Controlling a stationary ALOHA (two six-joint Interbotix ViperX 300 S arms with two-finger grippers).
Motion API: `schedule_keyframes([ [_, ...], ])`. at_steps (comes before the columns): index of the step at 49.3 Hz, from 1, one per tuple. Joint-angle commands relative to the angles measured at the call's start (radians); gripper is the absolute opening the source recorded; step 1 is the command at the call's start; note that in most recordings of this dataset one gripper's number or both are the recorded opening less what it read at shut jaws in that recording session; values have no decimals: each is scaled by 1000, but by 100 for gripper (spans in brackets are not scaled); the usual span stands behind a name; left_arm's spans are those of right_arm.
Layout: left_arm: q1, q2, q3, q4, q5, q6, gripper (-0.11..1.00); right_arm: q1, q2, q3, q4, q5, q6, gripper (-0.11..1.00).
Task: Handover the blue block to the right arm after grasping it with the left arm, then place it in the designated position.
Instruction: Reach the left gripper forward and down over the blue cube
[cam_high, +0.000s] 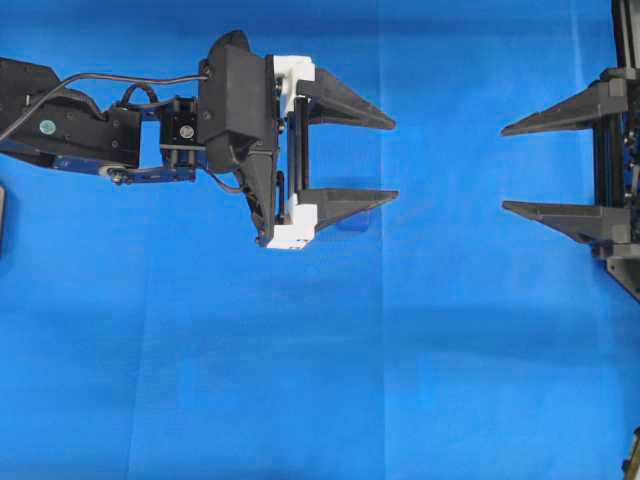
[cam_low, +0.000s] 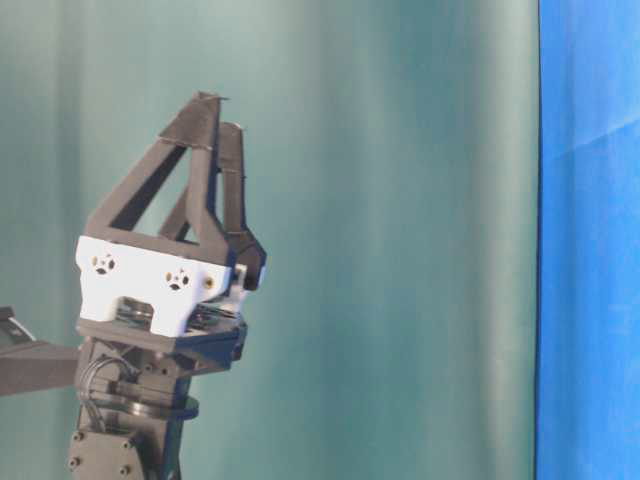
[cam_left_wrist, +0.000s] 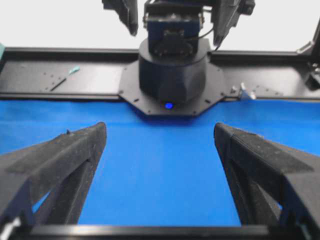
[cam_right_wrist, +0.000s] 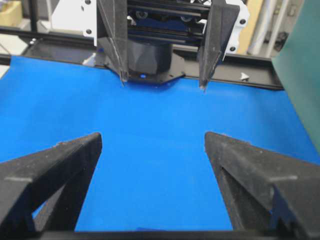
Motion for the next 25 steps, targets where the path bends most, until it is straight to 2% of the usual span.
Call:
schedule_keyframes([
  [1, 6, -9, -34, 3, 21, 0, 93, -2, 6, -28, 2, -5, 2, 96],
  [11, 8, 26, -110, 3, 215, 3, 93, -2, 6, -28, 2, -3, 2, 96],
  [25, 8, 110, -301, 8, 658, 15, 93, -2, 6, -28, 3, 9, 2, 96],
])
